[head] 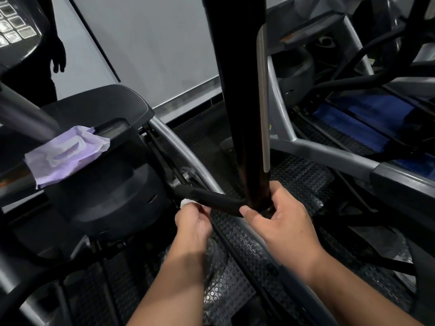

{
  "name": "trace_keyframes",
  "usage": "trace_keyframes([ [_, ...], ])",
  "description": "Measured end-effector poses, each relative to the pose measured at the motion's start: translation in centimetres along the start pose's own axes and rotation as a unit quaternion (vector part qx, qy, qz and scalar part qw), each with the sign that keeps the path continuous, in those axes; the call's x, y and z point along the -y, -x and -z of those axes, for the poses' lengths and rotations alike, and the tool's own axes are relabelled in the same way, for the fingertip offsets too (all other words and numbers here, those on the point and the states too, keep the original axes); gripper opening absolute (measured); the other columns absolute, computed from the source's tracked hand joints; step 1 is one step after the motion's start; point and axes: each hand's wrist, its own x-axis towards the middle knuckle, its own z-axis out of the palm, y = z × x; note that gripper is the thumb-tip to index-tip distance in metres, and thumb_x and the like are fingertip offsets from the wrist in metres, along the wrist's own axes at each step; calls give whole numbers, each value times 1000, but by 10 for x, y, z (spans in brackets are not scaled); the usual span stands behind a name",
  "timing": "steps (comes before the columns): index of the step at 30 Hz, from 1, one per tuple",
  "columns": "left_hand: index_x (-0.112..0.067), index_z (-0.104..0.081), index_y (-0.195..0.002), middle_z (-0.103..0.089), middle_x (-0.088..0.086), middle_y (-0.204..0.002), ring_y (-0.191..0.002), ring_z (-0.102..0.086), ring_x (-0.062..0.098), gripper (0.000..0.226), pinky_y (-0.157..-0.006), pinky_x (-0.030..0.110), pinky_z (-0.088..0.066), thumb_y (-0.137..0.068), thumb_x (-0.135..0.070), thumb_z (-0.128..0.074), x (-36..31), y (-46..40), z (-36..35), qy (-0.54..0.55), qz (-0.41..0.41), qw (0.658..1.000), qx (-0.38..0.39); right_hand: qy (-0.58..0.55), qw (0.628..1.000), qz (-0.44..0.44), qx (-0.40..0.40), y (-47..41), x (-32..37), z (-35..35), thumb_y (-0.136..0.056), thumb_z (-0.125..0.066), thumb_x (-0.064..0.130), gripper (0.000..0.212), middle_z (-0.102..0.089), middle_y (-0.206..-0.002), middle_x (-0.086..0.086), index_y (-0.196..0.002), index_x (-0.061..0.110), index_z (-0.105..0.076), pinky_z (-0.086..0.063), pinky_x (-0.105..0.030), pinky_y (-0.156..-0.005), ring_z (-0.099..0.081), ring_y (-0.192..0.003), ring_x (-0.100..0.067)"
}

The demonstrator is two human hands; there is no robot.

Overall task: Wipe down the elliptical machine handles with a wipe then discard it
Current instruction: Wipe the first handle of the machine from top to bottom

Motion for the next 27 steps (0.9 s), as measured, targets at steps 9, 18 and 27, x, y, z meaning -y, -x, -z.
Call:
trace_keyframes([
  [9,-4,-57,-103,-59,14,-96,-82,-57,24,30,-78,43,-54,-92,16,-37,0,-5,7,-46,-91,995,7,7,1000,0,0,0,-2,0,-85,-74,43,22,-57,-80,29,-96,42,-55,-36,-11,-57,-53,-70,6],
  [18,-27,-68,-78,-70,21,-79,-61,-68,31,14,-59,37,-56,-85,-26,-55,-24,-33,20,-467,-324,823,-10,13,1000,-4,-2,-2,-4,0,-85,-74,44,26,-55,-73,35,-98,40,-53,-32,-15,-54,-51,-61,5],
  [27,-26,-75,-102,-73,3,-110,-105,-62,24,36,-91,32,-49,-84,-6,-52,-30,-2,18,-626,-426,651,61,29,1000,-3,-1,-3,-1,0,-83,-74,46,24,-57,-79,33,-95,42,-54,-36,-13,-54,-53,-66,7],
])
